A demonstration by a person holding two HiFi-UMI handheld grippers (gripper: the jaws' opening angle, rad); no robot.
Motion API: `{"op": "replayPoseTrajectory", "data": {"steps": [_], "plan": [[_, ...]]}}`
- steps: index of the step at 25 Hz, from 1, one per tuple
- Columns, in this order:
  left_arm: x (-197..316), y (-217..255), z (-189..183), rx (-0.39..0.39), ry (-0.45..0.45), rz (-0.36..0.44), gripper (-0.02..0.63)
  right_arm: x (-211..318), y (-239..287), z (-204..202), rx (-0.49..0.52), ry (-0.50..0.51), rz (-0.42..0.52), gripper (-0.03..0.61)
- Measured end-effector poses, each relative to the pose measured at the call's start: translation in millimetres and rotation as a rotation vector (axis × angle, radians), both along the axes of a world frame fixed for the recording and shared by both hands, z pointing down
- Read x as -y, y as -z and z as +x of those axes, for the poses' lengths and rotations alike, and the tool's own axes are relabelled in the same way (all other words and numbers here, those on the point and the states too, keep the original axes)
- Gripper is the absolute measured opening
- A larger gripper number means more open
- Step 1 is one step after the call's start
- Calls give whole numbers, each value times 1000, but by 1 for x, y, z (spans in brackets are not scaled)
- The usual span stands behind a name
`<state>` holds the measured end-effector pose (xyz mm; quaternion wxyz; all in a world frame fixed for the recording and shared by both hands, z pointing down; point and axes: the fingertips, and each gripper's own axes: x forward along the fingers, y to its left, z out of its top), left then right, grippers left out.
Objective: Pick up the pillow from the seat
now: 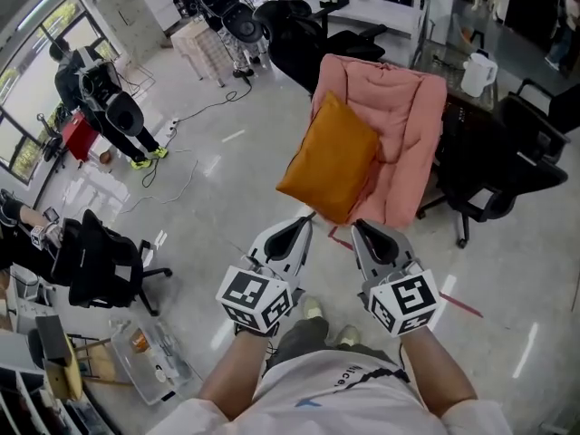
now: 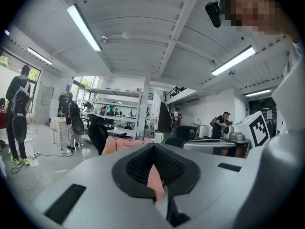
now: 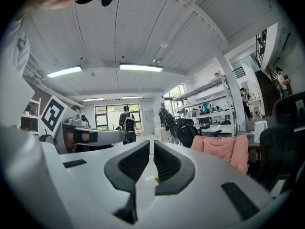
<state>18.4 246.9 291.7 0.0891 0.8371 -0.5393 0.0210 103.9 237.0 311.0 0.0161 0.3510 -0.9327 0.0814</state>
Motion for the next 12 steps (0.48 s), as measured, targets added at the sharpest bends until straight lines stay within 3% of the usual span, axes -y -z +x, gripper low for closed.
{"op": "replayPoseTrajectory", "data": {"steps": [12], "plan": [[89, -32, -37, -12, -44, -36, 11, 83, -34, -28, -36, -71, -59, 18]]}}
